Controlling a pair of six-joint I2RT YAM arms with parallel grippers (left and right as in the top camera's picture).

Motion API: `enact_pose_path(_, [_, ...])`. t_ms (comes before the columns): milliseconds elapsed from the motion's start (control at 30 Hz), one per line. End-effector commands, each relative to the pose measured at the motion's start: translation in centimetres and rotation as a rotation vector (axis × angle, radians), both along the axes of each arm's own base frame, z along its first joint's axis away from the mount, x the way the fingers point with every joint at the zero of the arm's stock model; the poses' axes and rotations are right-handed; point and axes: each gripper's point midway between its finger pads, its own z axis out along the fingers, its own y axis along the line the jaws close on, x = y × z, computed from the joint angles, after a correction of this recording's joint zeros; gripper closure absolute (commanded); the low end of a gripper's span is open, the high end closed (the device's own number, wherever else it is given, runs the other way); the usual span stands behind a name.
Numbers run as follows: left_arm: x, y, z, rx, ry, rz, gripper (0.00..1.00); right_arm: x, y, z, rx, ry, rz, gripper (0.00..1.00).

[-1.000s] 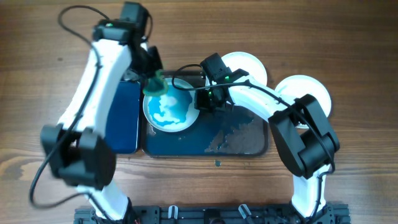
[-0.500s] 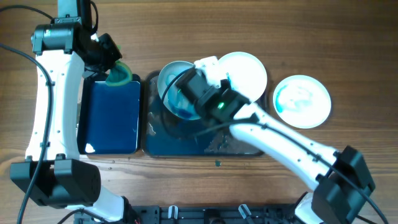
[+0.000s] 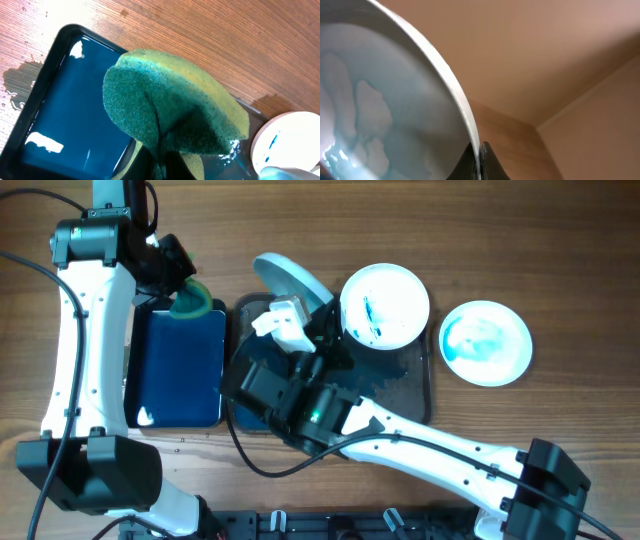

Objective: Clean dirty plates on tray and stack at the side
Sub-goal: 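Lift the second plate and stack it on the first plate at right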

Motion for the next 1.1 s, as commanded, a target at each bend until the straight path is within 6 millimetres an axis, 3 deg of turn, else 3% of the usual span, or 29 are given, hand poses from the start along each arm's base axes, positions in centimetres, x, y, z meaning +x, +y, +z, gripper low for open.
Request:
enact_pose_path(0, [-0.1,0.1,0.2,0.001,0.003,0.012,0.96,-0.5,-0.9,2.8,-0.049,-0.042,-0.043,0.96])
enact_pose_path(67, [-0.3,0.0,0.1,0.001,0.012,0.012,0.96,-0.3,-0.3,2.0,-0.051,-0.005,-0.003,0.96])
enact_pose_path(133, [-0.4,0.1,0.0,0.002,0.015,0.011,0.96,-0.1,0.8,0.1,-0.061,0.09,0.089,0.96])
enact_pose_path(167, [-0.4,0.0,0.0,0.008,0.015,-0.007,0.96,-0.4,1.7,-4.8,0.051,0.293,0.2,0.96])
enact_pose_path(333, [-0.8,0.0,-0.1,0.008,0.034,-0.01,0.96,-1.4,1.3,-12.8,0.436,0.788,0.243,0.96])
enact_pose_path(433, [-0.9,0.0,-0.1,0.008,0.037,-0.01,0.96,-1.6,1.7,-14.1,0.685,1.037,0.318,0.96])
enact_pose_path(567, [-0.9,0.0,-0.1,0.008,0.037,-0.01,0.96,0.2,-0.7,-11.6,1.002,1.143,0.384,0.96])
enact_pose_path(633, [-0.9,0.0,-0.1,0.008,0.037,-0.01,0.96,1.8,-3.9,-9.5,1.13,1.102,0.365,0.96])
enact_pose_path(733, [-0.9,0.0,-0.1,0.008,0.038,-0.01,0.96,3.1,-10.5,-7.8,1.236,1.006,0.218,0.96])
enact_pose_path(833, [-1.0,0.0,-0.2,0.008,0.04,-0.01,0.96,3.0,-20.5,-6.9,1.298,0.868,-0.005,0.96])
enact_pose_path(967, [-1.0,0.0,-0.2,0.008,0.04,-0.01,0.96,0.5,-32.7,-8.5,1.275,0.717,-0.401,0.96])
enact_pose_path(1033, [-1.0,0.0,-0.2,0.008,0.04,-0.01,0.96,-1.5,-37.8,-10.3,1.248,0.654,-0.592,0.96])
enact_pose_path(1067, [-1.0,0.0,-0.2,0.008,0.04,-0.01,0.96,-1.9,-38.7,-11.0,1.252,0.642,-0.623,0.96])
